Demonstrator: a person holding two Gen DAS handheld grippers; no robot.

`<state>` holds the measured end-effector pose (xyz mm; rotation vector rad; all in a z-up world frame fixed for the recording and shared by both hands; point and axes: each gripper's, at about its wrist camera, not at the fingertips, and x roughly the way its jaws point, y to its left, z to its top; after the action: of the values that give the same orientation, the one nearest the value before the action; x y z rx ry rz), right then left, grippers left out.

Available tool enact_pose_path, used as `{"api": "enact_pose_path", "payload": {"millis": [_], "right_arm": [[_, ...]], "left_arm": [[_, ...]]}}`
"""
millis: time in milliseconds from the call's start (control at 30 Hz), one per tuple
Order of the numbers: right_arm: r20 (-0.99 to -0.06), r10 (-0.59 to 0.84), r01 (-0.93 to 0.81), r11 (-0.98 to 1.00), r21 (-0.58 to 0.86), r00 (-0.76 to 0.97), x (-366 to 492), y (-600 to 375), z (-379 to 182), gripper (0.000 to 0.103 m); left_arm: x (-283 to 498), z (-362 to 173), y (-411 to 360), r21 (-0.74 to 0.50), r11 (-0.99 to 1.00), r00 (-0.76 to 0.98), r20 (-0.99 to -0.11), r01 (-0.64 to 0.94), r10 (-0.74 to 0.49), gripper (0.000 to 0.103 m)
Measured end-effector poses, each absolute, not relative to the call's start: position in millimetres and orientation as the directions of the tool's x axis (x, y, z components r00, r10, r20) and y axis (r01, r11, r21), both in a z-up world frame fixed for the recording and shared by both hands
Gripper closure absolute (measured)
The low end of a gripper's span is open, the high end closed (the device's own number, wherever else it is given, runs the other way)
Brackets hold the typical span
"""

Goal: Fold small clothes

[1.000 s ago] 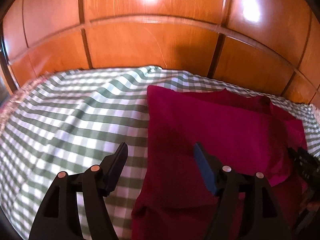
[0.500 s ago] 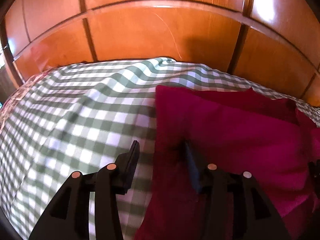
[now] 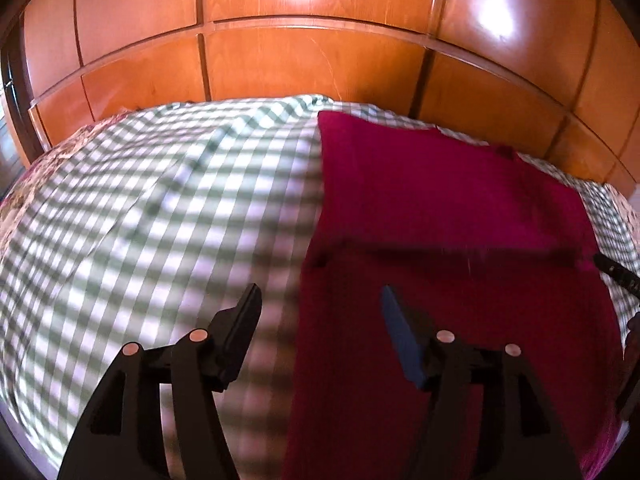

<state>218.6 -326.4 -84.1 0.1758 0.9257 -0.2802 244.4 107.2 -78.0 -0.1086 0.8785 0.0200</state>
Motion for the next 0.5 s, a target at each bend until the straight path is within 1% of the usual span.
{"api": "enact_pose_path", "payload": {"millis": [100, 233, 300, 500], "right_arm": [[-0.834, -0.117, 0.324, 0.943, 0.077, 0.540, 179.8, -339.6, -86.1, 0.015], [-0.867, -0.021, 0.327, 0.931, 0.165, 0.498, 123.3, -343.7, -94.1, 0.015], [-0.873, 0.006, 0.328, 0.926, 0.189, 0.489, 100.9, -340.0, -96.4, 0.016], [-0.887, 0.060, 0.291, 0.933, 0.213, 0.458, 47.1, -317.3, -94.1, 0.028]], "left_arm": [[218.9, -82.8, 117.8, -0.136, 0.989, 0.618, -0.782, -0.048, -0.077, 0.041], [189.0, -91.1, 124.1, -0.152, 0.988, 0.587, -0.802, -0.022, -0.111, 0.042], [175.3, -96.1, 127.2, -0.171, 0.985, 0.565, -0.814, -0.014, -0.134, 0.046], [139.1, -100.9, 125.1, -0.208, 0.978, 0.534, -0.824, 0.023, -0.188, 0.047]]}}
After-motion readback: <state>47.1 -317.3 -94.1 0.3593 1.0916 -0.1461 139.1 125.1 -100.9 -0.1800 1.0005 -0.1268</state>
